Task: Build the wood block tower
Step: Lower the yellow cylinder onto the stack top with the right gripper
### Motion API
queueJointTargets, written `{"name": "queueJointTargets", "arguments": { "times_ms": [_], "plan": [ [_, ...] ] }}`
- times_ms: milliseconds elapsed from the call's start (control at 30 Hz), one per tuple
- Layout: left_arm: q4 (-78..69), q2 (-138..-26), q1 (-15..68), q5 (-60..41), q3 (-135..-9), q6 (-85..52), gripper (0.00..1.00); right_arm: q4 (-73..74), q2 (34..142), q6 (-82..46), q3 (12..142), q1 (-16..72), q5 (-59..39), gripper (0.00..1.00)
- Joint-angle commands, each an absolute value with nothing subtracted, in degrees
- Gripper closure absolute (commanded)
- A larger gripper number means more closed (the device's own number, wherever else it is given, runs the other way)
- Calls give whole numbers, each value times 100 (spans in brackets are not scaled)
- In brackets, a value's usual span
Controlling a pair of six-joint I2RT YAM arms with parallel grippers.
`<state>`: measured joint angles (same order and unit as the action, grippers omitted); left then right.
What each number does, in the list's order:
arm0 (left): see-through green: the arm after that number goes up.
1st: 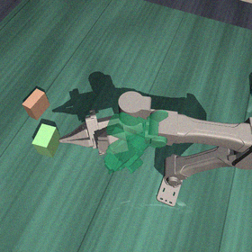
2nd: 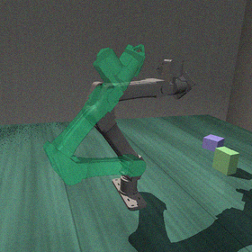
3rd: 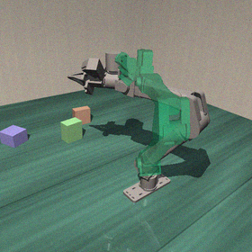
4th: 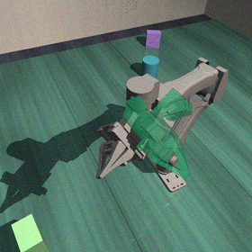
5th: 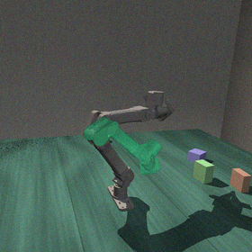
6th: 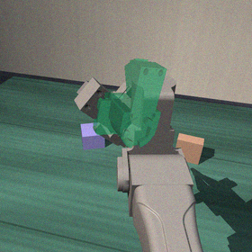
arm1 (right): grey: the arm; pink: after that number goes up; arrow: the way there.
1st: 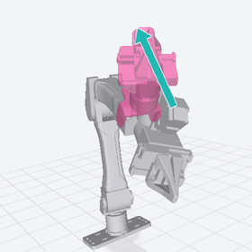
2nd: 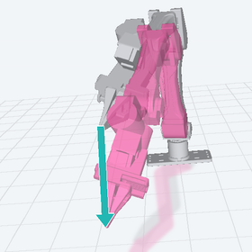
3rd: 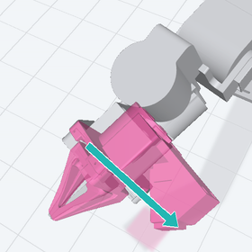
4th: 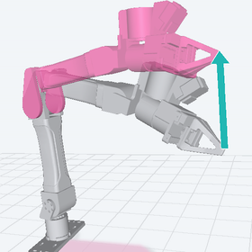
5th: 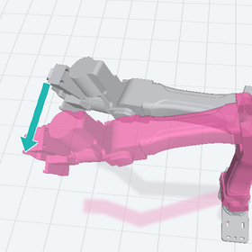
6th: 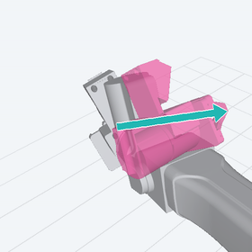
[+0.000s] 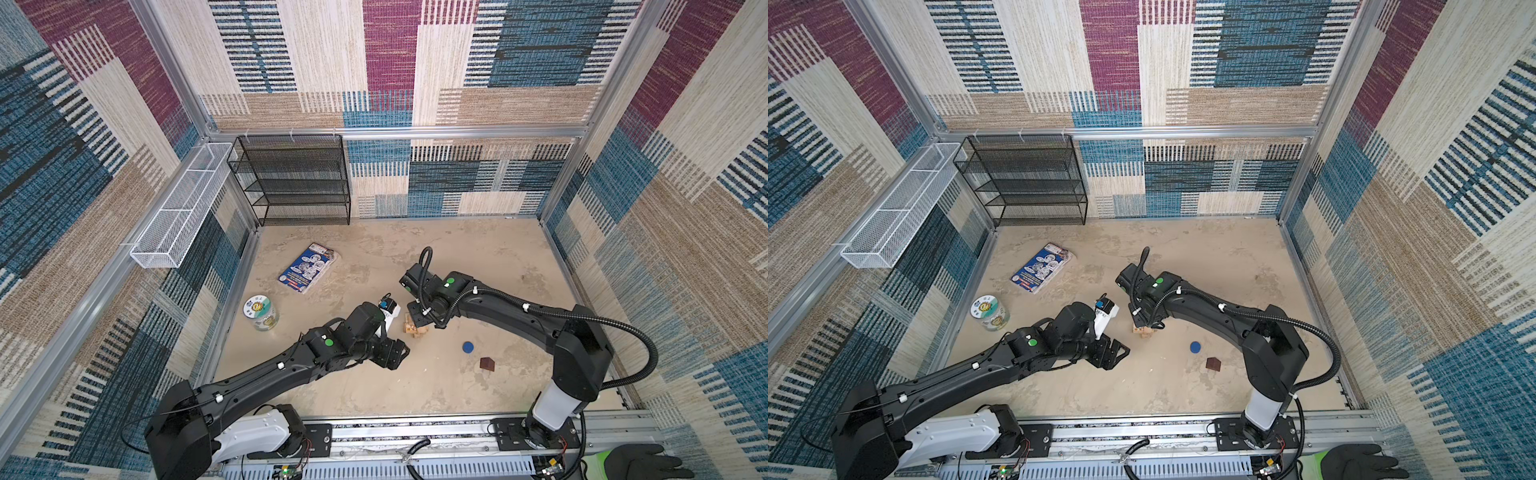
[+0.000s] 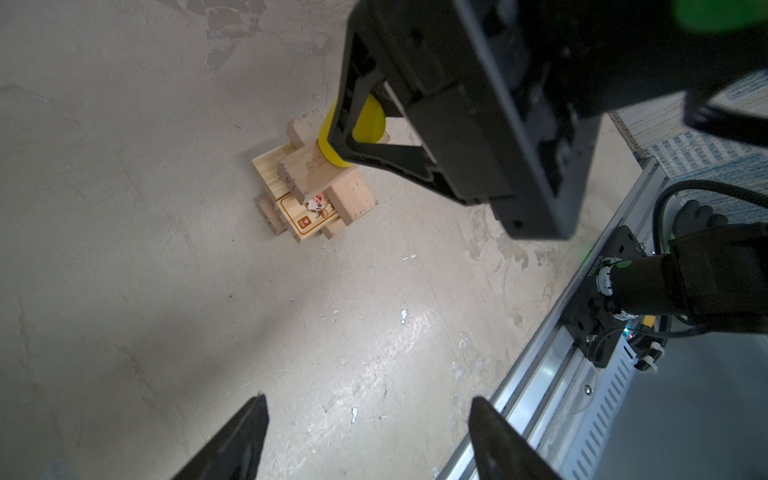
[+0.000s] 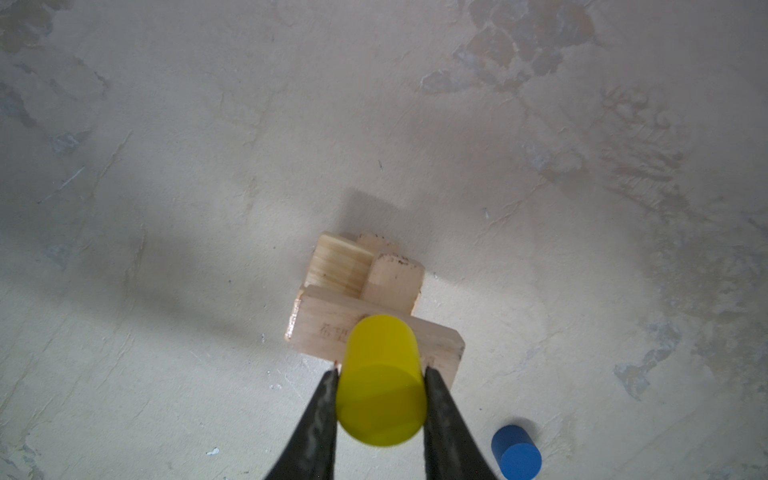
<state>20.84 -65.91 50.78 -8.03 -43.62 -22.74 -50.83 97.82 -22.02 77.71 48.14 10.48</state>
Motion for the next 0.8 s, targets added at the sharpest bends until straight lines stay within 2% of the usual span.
{"name": "queueJointTargets", "arguments": {
  "times_ms": [0,767],
  "plan": [
    [2062,-6573,5074,-809,-4359,-2180,19,-5041,9756,-2200,7816,4808,1096,84],
    [2092,-6536,5073,-809,-4359,-2152,20,-5052,9799,-2195,7882,4797,1006,82]
  ]
}}
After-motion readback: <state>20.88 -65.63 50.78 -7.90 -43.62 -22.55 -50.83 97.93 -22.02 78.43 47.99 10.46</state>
